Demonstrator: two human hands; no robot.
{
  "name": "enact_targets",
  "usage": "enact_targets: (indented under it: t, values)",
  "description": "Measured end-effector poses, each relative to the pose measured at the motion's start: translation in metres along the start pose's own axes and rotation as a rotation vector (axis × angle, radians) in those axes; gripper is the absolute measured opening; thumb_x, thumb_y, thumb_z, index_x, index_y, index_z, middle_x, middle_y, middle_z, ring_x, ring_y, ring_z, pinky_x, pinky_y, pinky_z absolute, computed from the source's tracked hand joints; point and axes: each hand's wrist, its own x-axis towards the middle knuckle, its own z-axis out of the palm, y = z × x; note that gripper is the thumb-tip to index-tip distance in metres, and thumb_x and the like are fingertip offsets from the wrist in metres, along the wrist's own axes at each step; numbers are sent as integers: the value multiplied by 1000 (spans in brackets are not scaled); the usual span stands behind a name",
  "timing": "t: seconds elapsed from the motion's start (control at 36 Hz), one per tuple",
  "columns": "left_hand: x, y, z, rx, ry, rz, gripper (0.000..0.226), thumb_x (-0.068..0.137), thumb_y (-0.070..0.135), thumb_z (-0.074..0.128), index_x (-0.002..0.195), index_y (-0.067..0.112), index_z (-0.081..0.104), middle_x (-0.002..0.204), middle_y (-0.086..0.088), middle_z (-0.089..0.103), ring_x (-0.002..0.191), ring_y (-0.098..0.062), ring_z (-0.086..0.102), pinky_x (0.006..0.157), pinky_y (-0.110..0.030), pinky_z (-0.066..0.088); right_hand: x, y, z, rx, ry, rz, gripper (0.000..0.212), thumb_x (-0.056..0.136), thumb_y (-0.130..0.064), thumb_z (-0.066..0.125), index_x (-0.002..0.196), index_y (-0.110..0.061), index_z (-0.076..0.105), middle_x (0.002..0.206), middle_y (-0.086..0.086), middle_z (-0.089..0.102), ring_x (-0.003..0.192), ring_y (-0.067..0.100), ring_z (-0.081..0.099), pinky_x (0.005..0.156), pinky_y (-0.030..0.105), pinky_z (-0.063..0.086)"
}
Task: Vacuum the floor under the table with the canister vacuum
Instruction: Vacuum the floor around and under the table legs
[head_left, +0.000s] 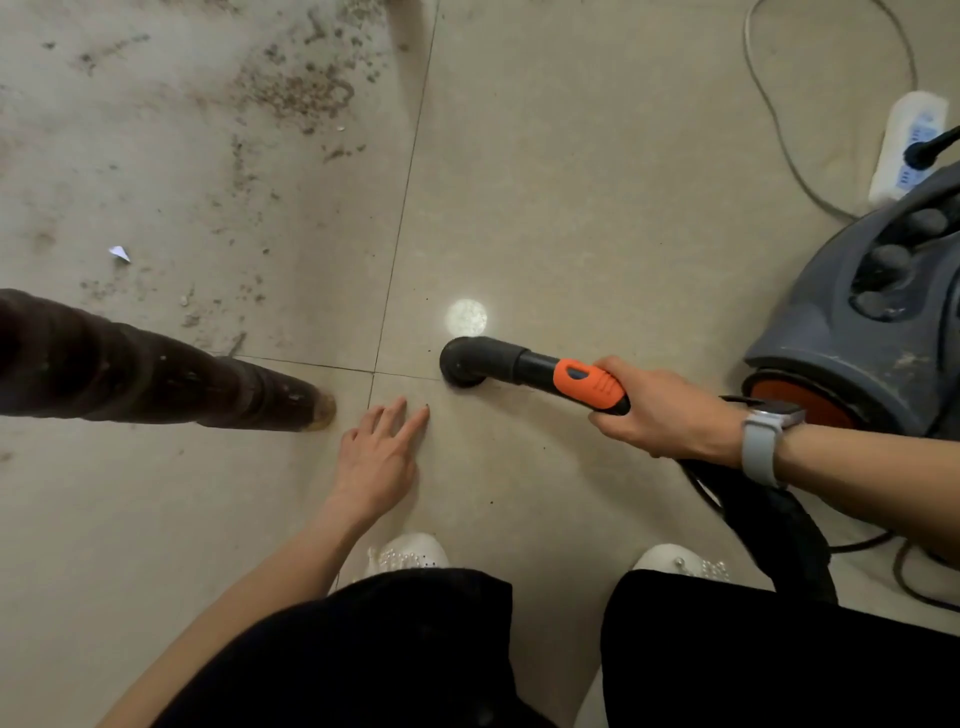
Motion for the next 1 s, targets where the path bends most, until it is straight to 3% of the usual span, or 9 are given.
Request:
enact_targets:
  t: [0.11, 0.28, 0.39, 0.47, 0.58, 0.72, 0.81, 0.94, 1.0]
  values:
    - [-8, -8, 5, -37, 21, 23, 57, 97, 24, 42, 151, 21, 25, 158, -7, 21, 145, -27, 17, 113, -43, 29, -1, -4, 8, -74, -35, -44, 42, 86, -36, 59, 124, -26, 44, 90, 5, 64, 78, 28, 61, 72, 35, 50]
    - [-21, -19, 15, -122, 132, 1, 52, 81, 7, 66, 132, 10, 56, 137, -21, 50, 123, -41, 49, 93, -50, 48, 4, -14, 0, -78, -2, -72, 41, 85, -36, 60, 122, -25, 46, 91, 6, 65, 80, 30, 61, 69, 34, 47]
    - [-20, -19, 10, -114, 123, -5, 60, 82, 8, 62, 140, 16, 48, 143, -20, 42, 128, -39, 43, 99, -51, 42, -1, -35, 17, -133, -100, -170, 38, 88, -35, 56, 122, -24, 43, 93, 5, 64, 86, 30, 61, 65, 30, 41]
    - [-22, -20, 12, -89, 93, 2, 63, 85, 12, 59, 145, 20, 40, 147, -20, 37, 133, -38, 37, 104, -50, 38, 7, -42, 15, -134, -54, -157, 37, 88, -35, 55, 122, -23, 44, 98, 7, 66, 88, 32, 61, 67, 33, 43]
    - [-21, -21, 11, -57, 81, -6, 62, 86, 15, 58, 145, 22, 39, 149, -19, 35, 133, -37, 36, 103, -48, 39, 14, -47, 12, -104, 24, -144, 36, 87, -34, 56, 120, -22, 45, 95, 8, 65, 84, 33, 61, 66, 34, 45]
    - [-21, -22, 7, -59, 91, 36, 66, 83, 10, 57, 145, 24, 39, 142, -21, 40, 127, -38, 41, 96, -50, 43, 11, -53, 20, -142, -64, -195, 33, 88, -33, 54, 118, -22, 43, 82, 4, 57, 74, 29, 57, 61, 31, 40]
    - [-23, -22, 7, -114, 104, 5, 56, 86, 10, 60, 140, 19, 48, 143, -21, 43, 130, -38, 42, 101, -50, 41, 19, -42, 11, -119, 7, -131, 36, 87, -34, 56, 119, -22, 46, 95, 9, 65, 88, 34, 62, 67, 33, 43]
    - [-25, -20, 7, -134, 126, -17, 52, 89, 12, 59, 139, 17, 49, 145, -18, 42, 134, -35, 40, 106, -46, 37, 28, -31, -4, -49, 117, -7, 35, 86, -36, 56, 117, -22, 46, 84, 8, 65, 67, 30, 58, 68, 35, 50]
    - [-25, -20, 7, -126, 119, -27, 53, 90, 14, 57, 141, 17, 46, 147, -17, 40, 135, -34, 38, 108, -46, 35, 24, -32, 2, -87, 131, -25, 37, 86, -36, 56, 118, -22, 45, 90, 11, 66, 78, 34, 61, 67, 36, 47]
